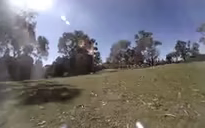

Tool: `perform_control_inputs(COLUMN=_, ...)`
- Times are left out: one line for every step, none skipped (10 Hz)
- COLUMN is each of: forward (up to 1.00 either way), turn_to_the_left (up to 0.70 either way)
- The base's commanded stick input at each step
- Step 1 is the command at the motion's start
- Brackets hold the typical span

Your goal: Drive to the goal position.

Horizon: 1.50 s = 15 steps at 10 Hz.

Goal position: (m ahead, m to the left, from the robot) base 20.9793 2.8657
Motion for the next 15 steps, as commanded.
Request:
perform_control_inputs(forward=0.85, turn_to_the_left=0.0)
perform_control_inputs(forward=0.85, turn_to_the_left=0.0)
perform_control_inputs(forward=0.85, turn_to_the_left=-0.13)
perform_control_inputs(forward=0.85, turn_to_the_left=-0.27)
perform_control_inputs(forward=0.85, turn_to_the_left=-0.13)
perform_control_inputs(forward=0.85, turn_to_the_left=0.0)
perform_control_inputs(forward=0.85, turn_to_the_left=0.0)
perform_control_inputs(forward=0.85, turn_to_the_left=0.0)
perform_control_inputs(forward=0.85, turn_to_the_left=0.0)
perform_control_inputs(forward=0.85, turn_to_the_left=0.0)
perform_control_inputs(forward=0.85, turn_to_the_left=0.0)
perform_control_inputs(forward=0.85, turn_to_the_left=0.0)
perform_control_inputs(forward=0.85, turn_to_the_left=0.0)
perform_control_inputs(forward=0.85, turn_to_the_left=0.0)
perform_control_inputs(forward=0.85, turn_to_the_left=0.0)
